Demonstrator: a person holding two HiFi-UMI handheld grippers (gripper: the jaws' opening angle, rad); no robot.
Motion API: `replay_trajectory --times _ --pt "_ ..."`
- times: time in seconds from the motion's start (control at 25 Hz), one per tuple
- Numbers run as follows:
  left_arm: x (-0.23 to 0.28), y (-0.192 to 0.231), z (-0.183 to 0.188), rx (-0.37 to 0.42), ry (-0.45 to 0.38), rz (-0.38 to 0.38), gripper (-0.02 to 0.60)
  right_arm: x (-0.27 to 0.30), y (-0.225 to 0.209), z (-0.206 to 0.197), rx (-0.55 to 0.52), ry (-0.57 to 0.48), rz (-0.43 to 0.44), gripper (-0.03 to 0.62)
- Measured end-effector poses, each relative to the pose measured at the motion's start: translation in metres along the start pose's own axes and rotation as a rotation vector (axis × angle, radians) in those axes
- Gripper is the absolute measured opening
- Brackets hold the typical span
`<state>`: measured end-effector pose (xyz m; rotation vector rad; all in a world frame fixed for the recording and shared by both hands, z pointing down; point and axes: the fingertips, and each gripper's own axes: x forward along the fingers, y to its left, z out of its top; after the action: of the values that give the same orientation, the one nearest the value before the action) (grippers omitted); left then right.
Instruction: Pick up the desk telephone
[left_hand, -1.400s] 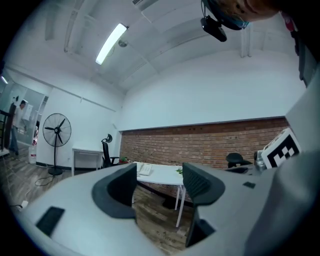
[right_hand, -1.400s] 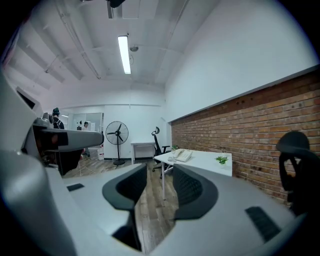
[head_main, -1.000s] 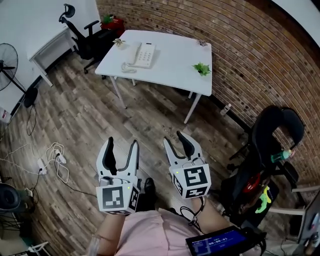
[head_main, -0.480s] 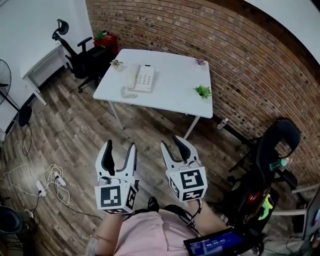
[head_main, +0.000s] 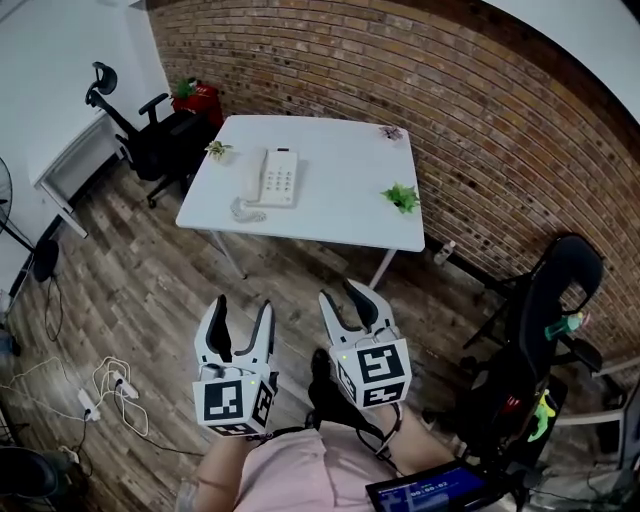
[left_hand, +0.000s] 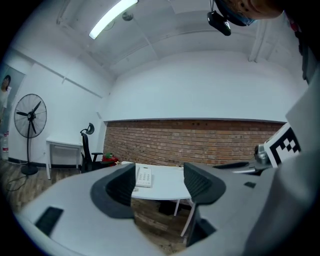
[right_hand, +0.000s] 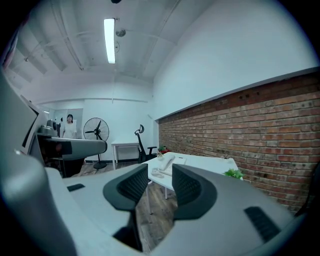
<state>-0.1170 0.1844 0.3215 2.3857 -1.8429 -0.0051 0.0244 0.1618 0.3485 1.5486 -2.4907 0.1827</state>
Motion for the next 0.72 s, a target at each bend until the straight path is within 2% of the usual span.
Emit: replay_trajectory --times 0.4,0.72 --pt "0.099 0.03 -0.026 -0.018 0.076 -0.036 0.307 0.1 -0.044 -0.007 0.021 0.048 0.005 0.15" --pt "0.202 0.056 -0.021 -0.034 0.115 -0.06 0.308 0.194 -0.088 0.005 0.057 0.08 0.022 0.147"
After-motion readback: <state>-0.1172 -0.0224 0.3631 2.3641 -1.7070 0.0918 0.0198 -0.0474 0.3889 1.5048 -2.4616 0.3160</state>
